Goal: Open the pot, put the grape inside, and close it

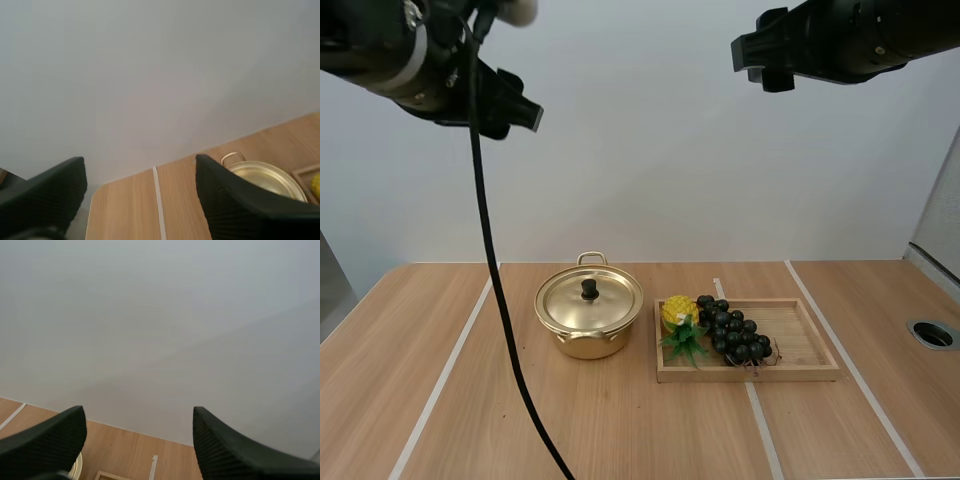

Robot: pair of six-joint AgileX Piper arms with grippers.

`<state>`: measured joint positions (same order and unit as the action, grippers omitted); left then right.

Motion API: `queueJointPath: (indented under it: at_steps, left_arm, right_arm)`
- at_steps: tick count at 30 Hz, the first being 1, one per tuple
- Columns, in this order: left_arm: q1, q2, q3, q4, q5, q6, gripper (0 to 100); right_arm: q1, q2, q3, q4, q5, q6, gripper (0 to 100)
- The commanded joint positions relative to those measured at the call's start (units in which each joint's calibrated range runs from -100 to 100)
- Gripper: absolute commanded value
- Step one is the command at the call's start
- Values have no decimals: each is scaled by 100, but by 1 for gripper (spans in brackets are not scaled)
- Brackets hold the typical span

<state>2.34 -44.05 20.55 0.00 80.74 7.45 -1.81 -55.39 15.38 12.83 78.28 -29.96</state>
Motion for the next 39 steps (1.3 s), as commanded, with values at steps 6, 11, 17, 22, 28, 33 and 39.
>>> queueJointPath:
  at_steps: [6,11,17,22,28,33,39]
  left_arm:
    - [2,1238,-29,-254,1926,111,100]
    - [2,1698,-16,-347,1926,144,100]
    - [2,1831,-16,-247,1926,144,100]
    - [2,1829,-16,-232,1926,144,100]
    - [2,1829,-16,-232,1772,144,100]
    - [2,1898,-8,-713,1824,519,100]
    - [-7,2332,-8,-1608,1926,1616,100]
  right_arm:
    - [-17,-41,-47,111,-108,-22,100]
    - [-17,-41,-47,149,104,-22,100]
    - [-17,-41,-47,160,92,-22,100]
    - [-17,-41,-47,160,92,-22,100]
    - [-17,-41,-47,179,92,-22,100]
    - [-17,-41,-47,181,192,-22,100]
    - [-17,-41,-47,190,246,-22,100]
